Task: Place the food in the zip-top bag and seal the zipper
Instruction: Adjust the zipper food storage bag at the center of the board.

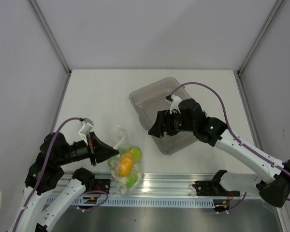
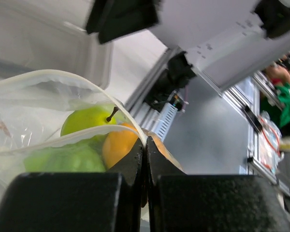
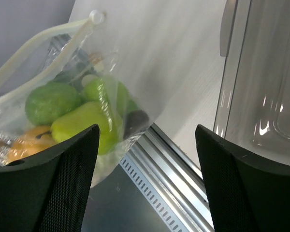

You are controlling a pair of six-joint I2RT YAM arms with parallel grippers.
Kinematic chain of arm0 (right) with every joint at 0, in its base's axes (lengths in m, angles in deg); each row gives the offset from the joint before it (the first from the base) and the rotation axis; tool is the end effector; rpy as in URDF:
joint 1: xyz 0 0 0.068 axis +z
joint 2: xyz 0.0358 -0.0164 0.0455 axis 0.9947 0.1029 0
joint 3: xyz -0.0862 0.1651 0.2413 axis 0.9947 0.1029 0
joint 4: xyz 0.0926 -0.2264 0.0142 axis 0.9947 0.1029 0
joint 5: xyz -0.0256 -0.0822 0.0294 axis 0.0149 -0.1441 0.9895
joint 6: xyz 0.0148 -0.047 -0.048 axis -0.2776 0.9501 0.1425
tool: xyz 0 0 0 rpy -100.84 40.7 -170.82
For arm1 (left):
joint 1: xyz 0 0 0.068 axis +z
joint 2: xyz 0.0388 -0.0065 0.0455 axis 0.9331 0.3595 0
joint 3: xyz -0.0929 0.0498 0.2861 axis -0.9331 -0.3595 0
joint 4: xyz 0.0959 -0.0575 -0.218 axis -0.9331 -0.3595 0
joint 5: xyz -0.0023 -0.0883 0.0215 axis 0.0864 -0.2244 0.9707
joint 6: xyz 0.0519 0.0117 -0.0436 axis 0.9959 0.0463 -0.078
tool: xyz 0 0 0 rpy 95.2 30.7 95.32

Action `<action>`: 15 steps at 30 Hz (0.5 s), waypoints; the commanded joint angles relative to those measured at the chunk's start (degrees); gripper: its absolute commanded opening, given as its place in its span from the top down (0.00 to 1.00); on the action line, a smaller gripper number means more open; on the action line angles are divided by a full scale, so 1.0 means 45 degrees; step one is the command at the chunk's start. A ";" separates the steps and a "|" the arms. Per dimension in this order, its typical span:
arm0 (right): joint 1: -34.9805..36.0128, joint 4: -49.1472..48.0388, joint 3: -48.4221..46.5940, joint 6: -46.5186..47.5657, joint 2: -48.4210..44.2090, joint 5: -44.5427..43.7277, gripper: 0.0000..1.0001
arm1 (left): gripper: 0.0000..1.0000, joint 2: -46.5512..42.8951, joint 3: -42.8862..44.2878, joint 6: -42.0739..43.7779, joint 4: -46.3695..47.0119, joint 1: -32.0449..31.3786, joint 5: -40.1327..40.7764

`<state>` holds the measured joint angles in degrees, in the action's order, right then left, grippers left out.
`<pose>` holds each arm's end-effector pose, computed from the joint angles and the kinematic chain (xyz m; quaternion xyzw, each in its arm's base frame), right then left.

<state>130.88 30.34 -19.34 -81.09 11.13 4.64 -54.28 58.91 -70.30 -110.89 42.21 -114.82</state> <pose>0.1520 0.1827 0.3665 -0.1835 0.8433 0.3964 0.3132 -0.0006 -0.0427 0.3596 0.2506 0.7141 -0.5131 0.4050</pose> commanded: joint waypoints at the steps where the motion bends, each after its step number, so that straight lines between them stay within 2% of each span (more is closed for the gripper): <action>1: 0.0324 -0.0552 0.0070 -0.0027 -0.0115 0.0474 0.20 | 0.99 0.0645 0.0545 -0.1044 0.0263 -0.0058 0.2607; 3: 0.0676 -0.0668 0.0168 -0.0107 -0.0194 0.0223 0.20 | 0.99 0.1191 0.0410 -0.1514 0.0162 -0.0058 0.3060; 5: 0.1647 -0.0610 0.0071 -0.0049 -0.0155 -0.0460 0.13 | 0.99 0.1426 0.0214 -0.2039 0.0357 -0.0058 0.3469; 7: 0.2548 -0.0318 -0.0435 0.0146 0.0078 -0.1709 0.10 | 0.99 0.1525 0.0155 -0.2373 0.0378 -0.0058 0.4347; 9: 0.4090 0.0110 -0.0981 0.0593 0.0780 -0.3207 0.07 | 0.99 0.1661 0.0252 -0.2842 0.0319 -0.0058 0.4836; 10: 0.4579 0.0209 -0.1603 0.0770 0.0995 -0.4087 0.01 | 0.99 0.1720 0.0330 -0.2979 0.0300 -0.0058 0.5206; 11: 0.5589 0.0152 -0.1744 0.0965 0.1249 -0.4831 0.00 | 0.99 0.1817 0.0408 -0.3251 0.0222 -0.0058 0.5345; 15: 0.6555 -0.1446 -0.1356 0.1864 0.1621 -0.7195 0.00 | 0.99 0.2539 0.0740 -0.3936 -0.0363 -0.0078 0.5679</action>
<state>158.51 28.79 -24.10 -77.07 17.69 -13.96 -44.94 59.06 -82.92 -113.27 42.15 -92.16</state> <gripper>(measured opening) 0.992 0.010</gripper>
